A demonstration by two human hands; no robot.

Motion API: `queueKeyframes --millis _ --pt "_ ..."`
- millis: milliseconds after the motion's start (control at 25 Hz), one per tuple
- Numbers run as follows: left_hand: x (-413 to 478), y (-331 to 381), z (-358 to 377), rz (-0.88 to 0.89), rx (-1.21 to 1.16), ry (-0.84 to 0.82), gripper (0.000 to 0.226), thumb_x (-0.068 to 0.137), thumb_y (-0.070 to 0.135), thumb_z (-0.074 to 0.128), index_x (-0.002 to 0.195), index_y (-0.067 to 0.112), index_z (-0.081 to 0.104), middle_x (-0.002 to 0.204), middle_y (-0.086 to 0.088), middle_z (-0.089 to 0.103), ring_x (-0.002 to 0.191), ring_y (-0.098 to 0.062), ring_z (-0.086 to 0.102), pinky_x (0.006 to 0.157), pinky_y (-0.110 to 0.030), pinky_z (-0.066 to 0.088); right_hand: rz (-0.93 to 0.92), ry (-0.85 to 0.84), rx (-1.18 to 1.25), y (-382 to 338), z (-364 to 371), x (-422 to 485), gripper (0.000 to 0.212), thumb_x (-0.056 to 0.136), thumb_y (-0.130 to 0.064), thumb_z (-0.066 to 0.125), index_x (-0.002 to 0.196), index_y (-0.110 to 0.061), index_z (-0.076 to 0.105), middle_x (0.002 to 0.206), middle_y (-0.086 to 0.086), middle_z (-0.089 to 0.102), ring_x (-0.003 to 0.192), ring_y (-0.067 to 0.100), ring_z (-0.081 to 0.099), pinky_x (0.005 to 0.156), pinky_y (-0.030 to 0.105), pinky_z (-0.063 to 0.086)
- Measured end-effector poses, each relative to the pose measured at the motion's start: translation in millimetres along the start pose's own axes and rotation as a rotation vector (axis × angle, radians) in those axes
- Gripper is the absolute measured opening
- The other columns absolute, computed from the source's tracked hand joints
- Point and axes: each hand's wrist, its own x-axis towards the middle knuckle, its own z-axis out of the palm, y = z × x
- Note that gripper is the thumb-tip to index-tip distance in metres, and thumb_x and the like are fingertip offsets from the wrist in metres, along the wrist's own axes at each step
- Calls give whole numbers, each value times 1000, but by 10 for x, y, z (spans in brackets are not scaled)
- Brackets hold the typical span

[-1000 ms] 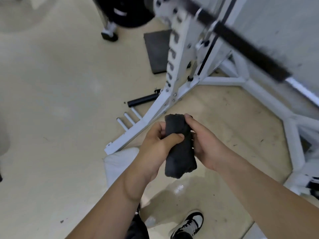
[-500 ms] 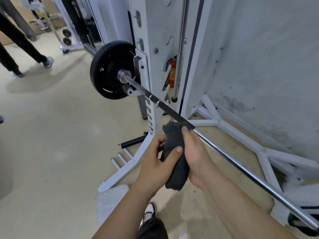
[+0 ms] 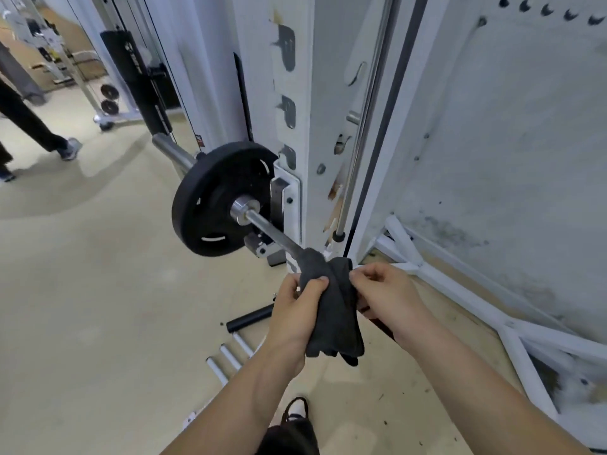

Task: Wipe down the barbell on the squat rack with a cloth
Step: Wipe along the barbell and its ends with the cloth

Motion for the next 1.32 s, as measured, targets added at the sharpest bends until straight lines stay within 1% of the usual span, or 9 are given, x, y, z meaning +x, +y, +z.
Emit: queueKeyframes --millis 120,280,440,600,720,920,1040,1160,1320 --pt "356 285 -172 43 70 71 17 93 29 69 103 21 59 94 -11 74 74 -29 73 49 -33 52 26 28 -18 -123 217 321 17 95 -27 62 92 -13 71 81 8 69 67 16 64 65 30 54" --pt "822 740 -648 374 223 254 19 89 24 69 106 26 60 96 1 73 86 -17 72 69 -32 53 -19 28 -108 -172 419 696 18 92 -26 64 81 -14 70 76 6 67 73 18 62 72 33 52" --pt "1479 1039 -926 672 852 461 34 92 34 64 125 27 60 129 2 59 107 -23 62 83 -37 52 -98 -26 -250 -207 642 1014 22 93 -25 63 80 -9 72 78 11 71 72 19 65 67 27 50" --pt "1895 815 -635 536 1506 386 43 101 41 52 140 24 55 143 -6 47 124 -35 48 76 -40 49 -130 -42 -485 -182 907 1317 26 89 -38 67 95 -14 75 86 9 74 83 27 70 79 39 57" --pt "1985 803 -704 577 1554 381 40 103 42 49 138 23 57 142 -6 46 125 -34 46 73 -40 47 -142 -84 -637 -162 1019 1430 28 87 -45 67 73 -21 69 58 0 60 62 24 61 64 37 53" --pt "2146 943 -801 700 1485 479 25 100 32 55 118 20 68 126 -5 56 106 -34 57 59 -37 44 -151 -62 -836 -217 1048 1487 39 86 -51 66 61 -23 59 57 -3 56 64 23 61 55 28 43" --pt "1970 819 -604 610 1550 403 20 96 24 61 113 16 65 130 -4 52 111 -31 53 59 -36 36 -90 -62 -792 -233 1045 1482 35 83 -52 67 62 -25 63 57 -5 58 63 19 61 55 27 40" --pt "1783 714 -643 713 1681 224 17 91 22 63 108 20 66 122 -1 52 109 -27 55 59 -34 35 -68 -49 -794 -235 1042 1466 32 83 -52 67 63 -28 63 58 -7 58 65 19 61 55 26 40" --pt "2052 1091 -869 661 1579 388 27 91 21 56 114 24 68 123 1 58 109 -29 56 67 -38 49 -82 -41 -780 -244 1063 1441 27 84 -53 66 75 -28 72 63 -7 65 67 17 64 57 25 44"
